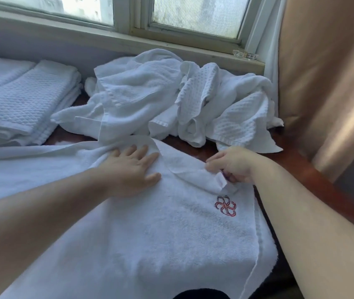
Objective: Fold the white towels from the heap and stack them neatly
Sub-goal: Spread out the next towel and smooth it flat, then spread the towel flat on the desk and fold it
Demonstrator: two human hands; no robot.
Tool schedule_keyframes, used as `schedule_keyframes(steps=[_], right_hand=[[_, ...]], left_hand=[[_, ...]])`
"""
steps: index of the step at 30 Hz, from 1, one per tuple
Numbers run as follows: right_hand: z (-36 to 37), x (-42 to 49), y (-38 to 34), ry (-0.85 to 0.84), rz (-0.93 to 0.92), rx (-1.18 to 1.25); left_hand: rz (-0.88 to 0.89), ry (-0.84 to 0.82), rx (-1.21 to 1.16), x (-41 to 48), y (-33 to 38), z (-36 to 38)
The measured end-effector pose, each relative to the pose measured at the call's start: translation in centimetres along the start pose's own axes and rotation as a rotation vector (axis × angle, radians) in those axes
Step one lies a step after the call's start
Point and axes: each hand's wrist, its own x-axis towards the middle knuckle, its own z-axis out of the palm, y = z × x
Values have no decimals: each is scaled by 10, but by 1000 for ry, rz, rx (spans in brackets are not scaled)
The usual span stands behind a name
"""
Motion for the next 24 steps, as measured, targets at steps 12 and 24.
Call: schedule_keyframes(steps=[12,24], right_hand=[[16,-30,39,321,-485,-621],[-3,-48,73,911,-523,-421]], left_hand=[[249,464,32,41,38,-20],[427,503,1,-6,53,-12]])
